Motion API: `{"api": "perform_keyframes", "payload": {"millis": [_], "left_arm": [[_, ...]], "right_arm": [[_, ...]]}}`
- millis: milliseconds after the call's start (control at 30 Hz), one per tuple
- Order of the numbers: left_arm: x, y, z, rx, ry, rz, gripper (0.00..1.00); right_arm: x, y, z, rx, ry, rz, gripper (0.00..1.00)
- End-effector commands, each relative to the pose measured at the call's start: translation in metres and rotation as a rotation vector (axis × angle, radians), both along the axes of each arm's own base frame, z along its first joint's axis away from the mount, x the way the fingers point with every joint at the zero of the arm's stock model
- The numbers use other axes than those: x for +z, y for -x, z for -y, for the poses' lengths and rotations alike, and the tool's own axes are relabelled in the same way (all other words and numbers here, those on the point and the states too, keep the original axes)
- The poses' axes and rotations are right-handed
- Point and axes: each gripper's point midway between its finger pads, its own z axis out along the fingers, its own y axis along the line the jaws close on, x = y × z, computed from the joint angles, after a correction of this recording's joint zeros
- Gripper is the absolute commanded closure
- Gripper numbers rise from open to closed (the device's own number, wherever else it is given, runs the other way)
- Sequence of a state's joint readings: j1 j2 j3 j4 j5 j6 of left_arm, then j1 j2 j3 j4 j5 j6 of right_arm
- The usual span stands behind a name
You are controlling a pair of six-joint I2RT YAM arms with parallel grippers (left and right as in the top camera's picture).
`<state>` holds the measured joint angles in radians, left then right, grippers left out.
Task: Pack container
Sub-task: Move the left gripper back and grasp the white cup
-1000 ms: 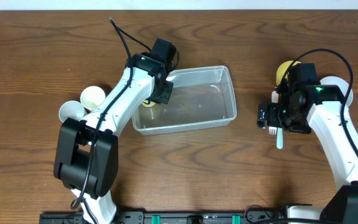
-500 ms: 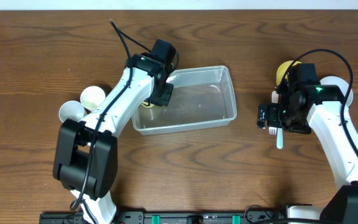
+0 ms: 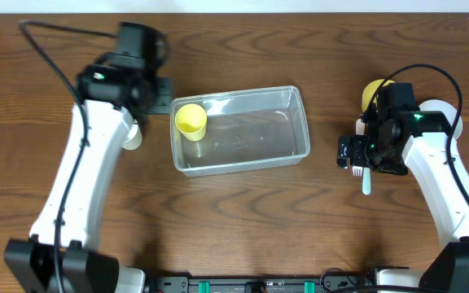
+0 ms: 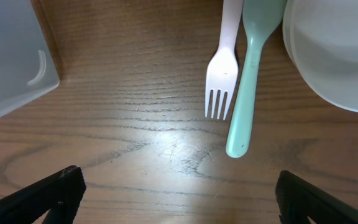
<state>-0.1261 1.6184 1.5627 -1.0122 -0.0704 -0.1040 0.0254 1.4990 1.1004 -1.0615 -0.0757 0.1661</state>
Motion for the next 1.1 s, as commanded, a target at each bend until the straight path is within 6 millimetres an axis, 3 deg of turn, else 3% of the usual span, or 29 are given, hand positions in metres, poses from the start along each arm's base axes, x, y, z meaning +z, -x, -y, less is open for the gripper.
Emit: {"api": "perform_keyframes", "payload": {"millis": [0,200,367,400,500,533,667,800,933,1067], "left_arm": [[-0.048,0.004,-0.021,0.116,0.080,-0.136,0.42],[-0.107,0.004,-0.038,0.180,0.140,-0.305,0.42],[-0.145,0.008,-0.039,0.189,0.135,-0.410,0.44],[-0.149,0.009,-0.039,0.190,0.134,-0.422,0.51],[-0.153,0.010,-0.039,0.191,0.133,-0.436,0.91],[-0.152,0.010,-0.039,0.190,0.133,-0.432,0.94],[-0.140,0.007,-0.039,0.189,0.134,-0.400,0.94],[-0.111,0.005,-0.036,0.178,0.135,-0.352,0.94],[-0.057,0.010,-0.022,0.140,0.138,-0.250,0.94],[-0.008,0.023,0.008,0.091,0.158,-0.132,0.94]], "right_arm": [[0.001,-0.003,0.001,0.017,-0.001,0.004,0.01],[0.001,-0.002,0.001,0.017,-0.001,0.001,0.01],[0.001,-0.002,0.001,0.017,-0.001,0.002,0.01],[0.001,-0.002,0.001,0.017,-0.001,0.001,0.01],[0.001,-0.001,0.001,0.017,-0.001,-0.003,0.01],[0.001,-0.001,0.001,0.018,0.000,-0.003,0.01],[0.001,-0.001,0.001,0.020,0.000,-0.003,0.01],[0.001,-0.001,0.001,0.020,0.000,-0.003,0.01],[0.001,-0.001,0.001,0.020,0.000,-0.001,0.01],[0.001,-0.003,0.001,0.020,0.000,0.004,0.01]]}}
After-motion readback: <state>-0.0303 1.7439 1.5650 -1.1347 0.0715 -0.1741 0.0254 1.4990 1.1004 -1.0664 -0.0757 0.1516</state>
